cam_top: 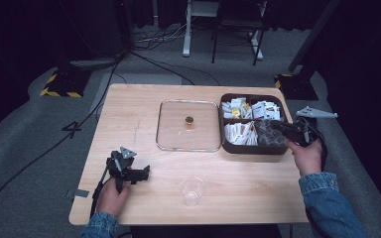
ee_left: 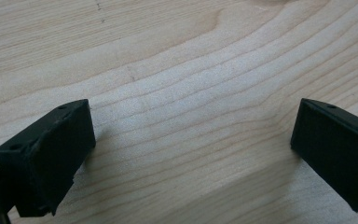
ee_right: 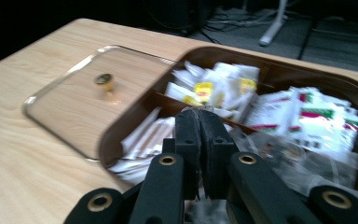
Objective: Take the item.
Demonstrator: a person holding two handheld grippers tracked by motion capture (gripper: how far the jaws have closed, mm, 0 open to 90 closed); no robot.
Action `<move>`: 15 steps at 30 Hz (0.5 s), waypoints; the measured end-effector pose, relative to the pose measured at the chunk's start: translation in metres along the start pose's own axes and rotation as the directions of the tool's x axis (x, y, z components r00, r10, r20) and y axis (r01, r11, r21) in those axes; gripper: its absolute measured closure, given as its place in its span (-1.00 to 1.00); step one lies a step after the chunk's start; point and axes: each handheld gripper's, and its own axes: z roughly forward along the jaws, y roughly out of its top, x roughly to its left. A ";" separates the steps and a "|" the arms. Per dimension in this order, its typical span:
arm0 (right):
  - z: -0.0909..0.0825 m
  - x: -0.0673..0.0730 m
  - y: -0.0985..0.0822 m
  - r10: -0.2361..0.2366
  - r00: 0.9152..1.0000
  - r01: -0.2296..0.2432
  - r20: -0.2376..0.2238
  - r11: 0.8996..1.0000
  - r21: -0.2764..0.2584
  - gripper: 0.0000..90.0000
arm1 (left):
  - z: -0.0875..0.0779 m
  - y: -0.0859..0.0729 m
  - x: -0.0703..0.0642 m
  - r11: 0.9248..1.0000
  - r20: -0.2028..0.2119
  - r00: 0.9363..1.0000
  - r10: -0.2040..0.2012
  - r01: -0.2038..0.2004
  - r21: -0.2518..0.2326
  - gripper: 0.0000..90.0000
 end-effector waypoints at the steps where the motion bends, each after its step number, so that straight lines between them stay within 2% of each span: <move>1: -0.002 0.005 0.002 -0.012 1.000 0.012 -0.015 1.000 -0.008 0.94 | 0.000 0.000 0.000 1.000 0.001 1.000 0.001 -0.001 0.001 -1.00; 7: -0.010 0.031 0.008 -0.067 0.995 0.065 -0.078 0.998 -0.028 0.94 | 0.000 0.000 0.000 1.000 0.001 1.000 0.002 -0.002 0.000 -1.00; 15: -0.017 0.064 0.016 -0.142 0.979 0.136 -0.149 0.989 -0.051 0.95 | 0.000 0.000 0.000 1.000 0.000 1.000 0.003 -0.003 0.000 -1.00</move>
